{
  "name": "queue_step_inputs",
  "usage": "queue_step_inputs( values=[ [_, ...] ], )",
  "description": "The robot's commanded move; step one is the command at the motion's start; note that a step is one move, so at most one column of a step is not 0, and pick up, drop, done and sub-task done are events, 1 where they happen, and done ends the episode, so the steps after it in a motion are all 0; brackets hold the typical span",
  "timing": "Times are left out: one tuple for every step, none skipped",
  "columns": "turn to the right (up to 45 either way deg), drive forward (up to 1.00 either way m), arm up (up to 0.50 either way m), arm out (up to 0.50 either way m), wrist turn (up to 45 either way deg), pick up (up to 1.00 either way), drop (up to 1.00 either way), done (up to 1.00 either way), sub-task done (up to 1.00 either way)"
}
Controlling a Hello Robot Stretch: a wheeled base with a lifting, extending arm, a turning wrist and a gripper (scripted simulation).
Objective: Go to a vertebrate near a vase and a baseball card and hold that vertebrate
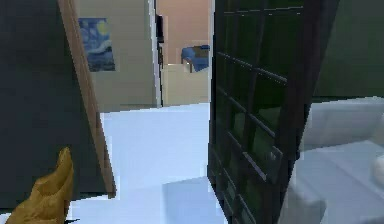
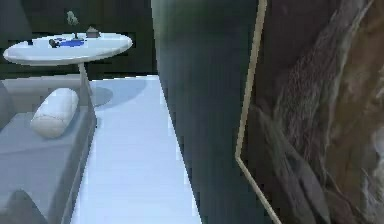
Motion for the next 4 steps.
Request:
queue_step_inputs(
  values=[
    [-12.0,0.0,0.0,0.0,0.0,0.0,0.0,0.0,0.0],
    [0.0,0.05,0.0,0.0,0.0,0.0,0.0,0.0,0.0],
    [6.0,0.0,0.0,0.0,0.0,0.0,0.0,0.0,0.0],
    [0.0,1.0,0.0,0.0,0.0,0.0,0.0,0.0,0.0]
  ],
)
